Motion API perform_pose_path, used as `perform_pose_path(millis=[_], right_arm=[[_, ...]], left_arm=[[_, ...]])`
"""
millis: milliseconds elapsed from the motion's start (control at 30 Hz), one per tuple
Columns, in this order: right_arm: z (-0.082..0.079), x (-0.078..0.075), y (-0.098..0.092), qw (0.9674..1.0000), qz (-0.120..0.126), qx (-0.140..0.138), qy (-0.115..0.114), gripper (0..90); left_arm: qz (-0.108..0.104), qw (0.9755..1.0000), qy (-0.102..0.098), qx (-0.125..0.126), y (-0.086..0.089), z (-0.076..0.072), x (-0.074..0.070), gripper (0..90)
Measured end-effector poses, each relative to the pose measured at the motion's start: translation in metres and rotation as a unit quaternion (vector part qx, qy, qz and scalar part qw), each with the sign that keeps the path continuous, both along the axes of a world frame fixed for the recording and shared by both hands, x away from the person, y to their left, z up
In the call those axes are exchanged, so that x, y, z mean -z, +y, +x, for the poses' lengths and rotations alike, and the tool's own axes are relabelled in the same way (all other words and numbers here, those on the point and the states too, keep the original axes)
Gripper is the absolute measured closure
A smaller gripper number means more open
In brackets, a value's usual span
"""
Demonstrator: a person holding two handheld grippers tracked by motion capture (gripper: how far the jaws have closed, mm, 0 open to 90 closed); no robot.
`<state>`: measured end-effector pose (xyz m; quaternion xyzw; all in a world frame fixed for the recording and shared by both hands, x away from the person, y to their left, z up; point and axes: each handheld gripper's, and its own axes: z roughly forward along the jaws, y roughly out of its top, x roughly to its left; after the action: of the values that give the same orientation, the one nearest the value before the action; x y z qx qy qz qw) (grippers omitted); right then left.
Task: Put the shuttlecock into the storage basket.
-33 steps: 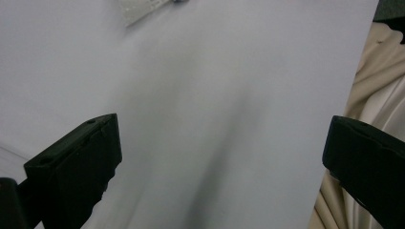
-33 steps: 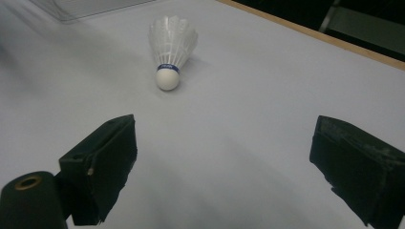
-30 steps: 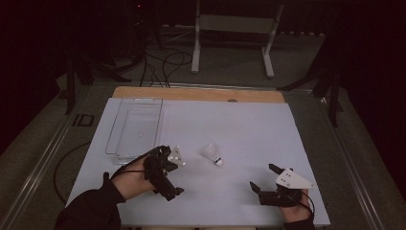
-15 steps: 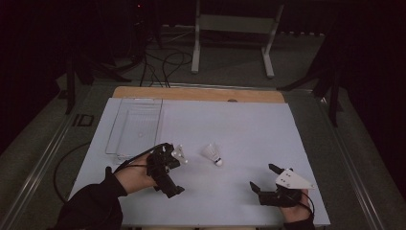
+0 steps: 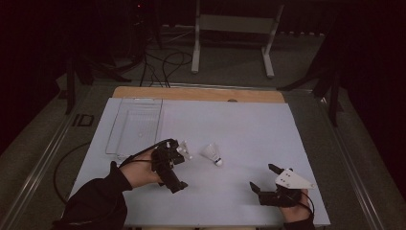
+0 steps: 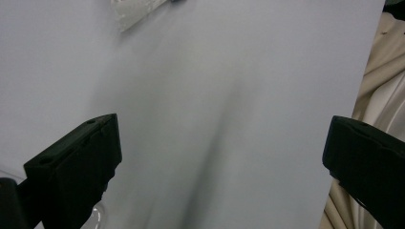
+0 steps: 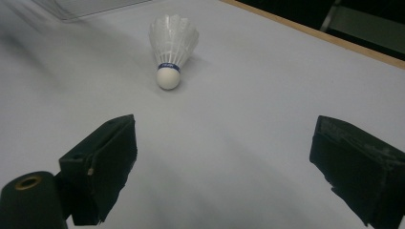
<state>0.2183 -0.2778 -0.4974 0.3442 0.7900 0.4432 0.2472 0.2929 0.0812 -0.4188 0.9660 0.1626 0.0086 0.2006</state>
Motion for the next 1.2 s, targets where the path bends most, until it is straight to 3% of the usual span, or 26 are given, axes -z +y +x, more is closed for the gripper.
perform_pose_path(millis=[767,933,1200], right_arm=[[0.001,0.001,0.001,1.0,-0.001,-0.004,0.002,8.9],[0.001,0.001,0.001,1.0,-0.002,-0.005,0.003,8.8],[0.0,0.001,0.001,1.0,-0.001,-0.006,0.007,8.8]], left_arm=[[-0.004,0.9995,-0.004,0.033,-0.02,0.01,0.003,0.2],[0.005,0.999,-0.001,0.045,-0.029,0.015,0.004,0.3],[0.004,0.999,0.005,0.044,-0.036,0.026,0.007,0.3]])
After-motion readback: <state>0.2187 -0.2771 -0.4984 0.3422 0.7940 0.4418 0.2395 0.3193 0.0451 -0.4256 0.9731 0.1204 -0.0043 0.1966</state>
